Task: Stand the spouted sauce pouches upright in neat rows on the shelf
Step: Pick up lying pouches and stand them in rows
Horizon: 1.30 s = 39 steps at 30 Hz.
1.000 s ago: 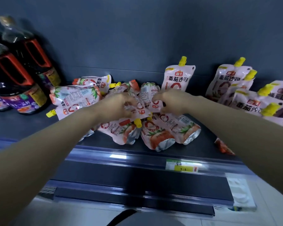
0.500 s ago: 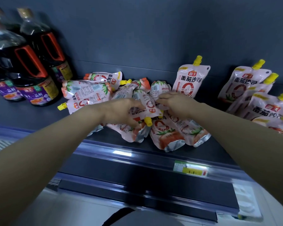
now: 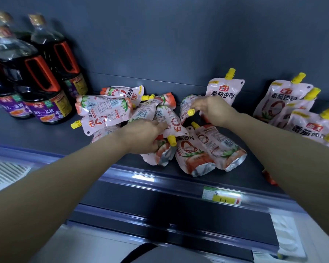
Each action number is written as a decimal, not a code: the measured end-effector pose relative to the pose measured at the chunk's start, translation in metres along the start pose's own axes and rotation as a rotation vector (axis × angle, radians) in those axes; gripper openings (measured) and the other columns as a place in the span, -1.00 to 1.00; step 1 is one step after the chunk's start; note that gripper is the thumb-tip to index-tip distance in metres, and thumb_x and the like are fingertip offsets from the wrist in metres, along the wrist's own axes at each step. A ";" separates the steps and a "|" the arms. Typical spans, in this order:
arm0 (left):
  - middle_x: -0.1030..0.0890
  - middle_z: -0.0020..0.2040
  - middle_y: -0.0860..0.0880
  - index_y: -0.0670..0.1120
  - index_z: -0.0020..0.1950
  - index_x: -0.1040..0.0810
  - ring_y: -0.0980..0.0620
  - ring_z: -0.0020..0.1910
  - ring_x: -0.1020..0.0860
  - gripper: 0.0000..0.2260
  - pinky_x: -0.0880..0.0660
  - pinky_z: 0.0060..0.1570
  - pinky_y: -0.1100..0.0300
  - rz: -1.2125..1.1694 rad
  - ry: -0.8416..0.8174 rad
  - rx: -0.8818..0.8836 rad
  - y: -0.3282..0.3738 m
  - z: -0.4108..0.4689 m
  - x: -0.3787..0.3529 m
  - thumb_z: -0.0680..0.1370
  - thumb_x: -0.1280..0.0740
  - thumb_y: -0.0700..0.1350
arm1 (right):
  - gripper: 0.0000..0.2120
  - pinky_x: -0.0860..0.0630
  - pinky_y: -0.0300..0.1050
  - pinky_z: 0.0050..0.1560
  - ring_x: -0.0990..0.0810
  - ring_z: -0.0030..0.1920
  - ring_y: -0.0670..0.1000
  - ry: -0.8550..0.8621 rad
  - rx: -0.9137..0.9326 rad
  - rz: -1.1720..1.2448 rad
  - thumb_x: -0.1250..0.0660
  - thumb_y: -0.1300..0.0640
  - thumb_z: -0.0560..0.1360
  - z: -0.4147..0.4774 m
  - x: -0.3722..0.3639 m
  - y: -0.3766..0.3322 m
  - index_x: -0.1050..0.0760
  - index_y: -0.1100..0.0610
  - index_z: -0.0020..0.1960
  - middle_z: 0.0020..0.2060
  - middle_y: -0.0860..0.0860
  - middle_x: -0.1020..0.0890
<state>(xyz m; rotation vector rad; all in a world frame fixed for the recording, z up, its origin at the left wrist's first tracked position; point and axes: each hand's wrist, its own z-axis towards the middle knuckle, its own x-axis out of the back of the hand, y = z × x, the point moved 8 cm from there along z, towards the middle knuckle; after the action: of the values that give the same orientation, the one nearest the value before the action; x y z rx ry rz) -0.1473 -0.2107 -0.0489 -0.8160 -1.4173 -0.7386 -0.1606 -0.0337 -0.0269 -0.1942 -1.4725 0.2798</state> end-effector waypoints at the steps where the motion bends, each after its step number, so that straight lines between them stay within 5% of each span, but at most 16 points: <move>1: -0.53 0.17 -0.09 -0.07 0.37 -0.29 -0.13 0.10 -0.51 -0.58 -0.49 0.02 0.04 0.032 0.027 -0.013 0.000 -0.002 0.000 0.52 -0.21 -0.06 | -0.57 -0.43 -0.51 0.07 -0.53 0.17 -0.02 0.040 -0.045 0.082 -0.13 0.57 0.43 0.000 0.005 0.000 -0.55 0.32 0.20 0.13 0.03 -0.58; 4: -0.55 0.21 -0.09 -0.06 0.38 -0.33 -0.13 0.16 -0.50 -0.62 -0.48 0.10 -0.01 0.053 0.103 -0.035 -0.001 -0.004 0.000 0.55 -0.16 -0.13 | -0.81 -0.39 -0.21 -0.19 -0.53 -0.13 0.08 0.230 -0.133 0.231 -0.15 0.41 0.55 0.007 0.026 0.001 -0.54 0.40 -0.02 -0.14 0.24 -0.61; 8: -0.61 0.14 -0.07 -0.05 0.26 -0.49 -0.13 0.07 -0.58 -0.68 -0.53 -0.03 0.04 -0.065 0.224 0.005 -0.006 -0.002 0.008 0.55 -0.19 -0.27 | -0.76 -0.53 0.09 0.17 -0.60 -0.01 0.18 0.310 -0.256 0.385 -0.12 0.29 0.59 0.020 0.037 0.003 -0.58 0.23 -0.01 -0.13 0.17 -0.59; 10: -0.64 0.09 -0.11 -0.08 0.20 -0.56 -0.16 0.00 -0.61 -0.72 -0.56 -0.06 0.01 -0.204 0.324 0.073 -0.017 -0.003 0.020 0.56 -0.20 -0.28 | -0.76 -0.52 0.16 0.18 -0.59 0.07 0.22 0.301 -0.263 0.384 -0.13 0.28 0.59 0.023 0.039 -0.003 -0.58 0.23 0.02 -0.06 0.21 -0.62; 18: -0.59 -0.25 -0.19 -0.24 -0.09 -0.58 0.00 -0.29 -0.48 -0.80 -0.49 -0.17 0.09 -0.772 0.534 0.288 -0.049 0.002 0.049 0.58 -0.24 -0.15 | -0.74 -0.56 -0.04 0.07 -0.60 -0.08 0.10 0.469 -0.273 0.381 -0.13 0.24 0.60 0.014 0.079 -0.015 -0.60 0.22 0.07 -0.13 0.09 -0.60; 21: -0.49 -0.34 -0.14 -0.25 -0.20 -0.52 -0.02 -0.34 -0.39 -0.77 -0.37 -0.27 0.14 -0.803 0.526 0.326 -0.053 0.008 0.049 0.58 -0.23 -0.15 | -0.74 -0.43 -0.20 -0.12 -0.51 -0.15 -0.01 0.549 -0.280 0.330 -0.14 0.25 0.58 0.005 0.102 -0.017 -0.61 0.22 0.00 -0.19 0.03 -0.56; 25: -0.32 -0.48 0.04 -0.08 -0.40 -0.35 0.11 -0.46 -0.28 -0.66 -0.24 -0.45 0.32 -0.799 0.528 0.351 -0.053 0.020 0.052 0.59 -0.22 -0.18 | -0.73 -0.42 -0.20 -0.13 -0.51 -0.14 -0.01 0.571 -0.348 0.281 -0.12 0.27 0.56 -0.011 0.117 0.000 -0.60 0.14 -0.06 -0.18 0.00 -0.56; 33: -0.47 -0.32 -0.09 -0.26 -0.23 -0.50 0.01 -0.31 -0.38 -0.77 -0.35 -0.26 0.20 -0.902 0.535 0.360 -0.061 0.045 0.048 0.59 -0.22 -0.19 | -0.72 -0.46 -0.19 -0.04 -0.60 0.04 0.16 0.534 -0.538 0.186 -0.13 0.23 0.57 -0.046 0.105 0.052 -0.62 0.22 0.07 0.03 0.16 -0.66; 39: -0.51 -0.24 -0.09 -0.14 -0.21 -0.50 0.05 -0.26 -0.41 -0.81 -0.38 -0.28 0.31 -0.972 0.583 0.358 -0.061 0.057 0.054 0.58 -0.20 -0.25 | -0.73 -0.39 -0.18 -0.11 -0.58 0.00 0.17 0.524 -0.620 0.223 -0.15 0.22 0.58 -0.052 0.098 0.073 -0.60 0.29 0.05 0.01 0.23 -0.65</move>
<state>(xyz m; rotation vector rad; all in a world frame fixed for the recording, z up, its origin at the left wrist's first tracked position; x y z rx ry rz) -0.2279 -0.1933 0.0069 0.4213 -1.2927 -1.2653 -0.1061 0.0679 0.0394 -0.8686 -0.9749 -0.0620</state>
